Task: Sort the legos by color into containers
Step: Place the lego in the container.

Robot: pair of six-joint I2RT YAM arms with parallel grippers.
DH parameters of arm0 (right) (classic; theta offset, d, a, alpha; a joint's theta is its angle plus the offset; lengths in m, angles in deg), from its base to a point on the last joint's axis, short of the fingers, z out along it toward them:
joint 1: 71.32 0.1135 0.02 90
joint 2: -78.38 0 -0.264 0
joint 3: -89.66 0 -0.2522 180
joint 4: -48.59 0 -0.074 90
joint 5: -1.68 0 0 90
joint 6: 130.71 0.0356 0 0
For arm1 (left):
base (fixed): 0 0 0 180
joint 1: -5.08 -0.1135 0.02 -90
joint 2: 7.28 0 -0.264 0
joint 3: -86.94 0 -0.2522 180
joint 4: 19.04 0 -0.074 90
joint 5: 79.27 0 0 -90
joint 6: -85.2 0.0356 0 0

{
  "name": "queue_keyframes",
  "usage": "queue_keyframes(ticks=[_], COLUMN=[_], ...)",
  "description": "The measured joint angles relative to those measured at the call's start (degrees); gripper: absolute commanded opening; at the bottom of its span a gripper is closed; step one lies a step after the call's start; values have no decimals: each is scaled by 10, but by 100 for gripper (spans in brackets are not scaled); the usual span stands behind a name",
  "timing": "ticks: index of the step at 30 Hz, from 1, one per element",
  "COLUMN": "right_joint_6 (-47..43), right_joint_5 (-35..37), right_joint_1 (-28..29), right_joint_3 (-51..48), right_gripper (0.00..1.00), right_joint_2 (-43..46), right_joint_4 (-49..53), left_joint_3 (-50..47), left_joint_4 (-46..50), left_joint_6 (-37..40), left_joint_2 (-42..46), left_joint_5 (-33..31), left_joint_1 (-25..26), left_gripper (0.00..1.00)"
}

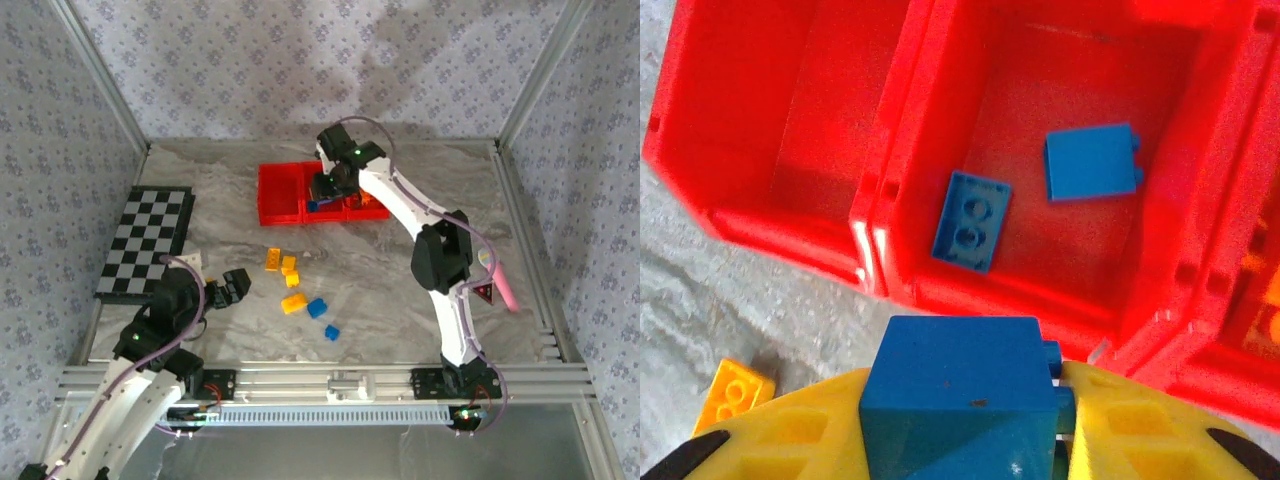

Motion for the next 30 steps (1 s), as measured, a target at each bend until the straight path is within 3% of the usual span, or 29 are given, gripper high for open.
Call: queue_keyframes(ticks=[15,18,25,30], right_joint_6=[-4,-3,1,0], right_joint_5=[-73,-89,-112,-113], right_joint_1=[-57,-58,-54,-49], right_joint_3=[158,168,178,171], right_gripper=[32,40,79,84], right_joint_2=[-155,-163,-169,-166], right_joint_4=[8,3,0,-5], left_joint_3=[0,0,12,40], left_joint_4=[0,0,0,-9], left_joint_6=[0,0,2,12], left_joint_2=[-25,-32,-93,-146], left_joint_5=[0,3,26,37], left_joint_1=[0,0,4,32], left_gripper=[100,100,100,100])
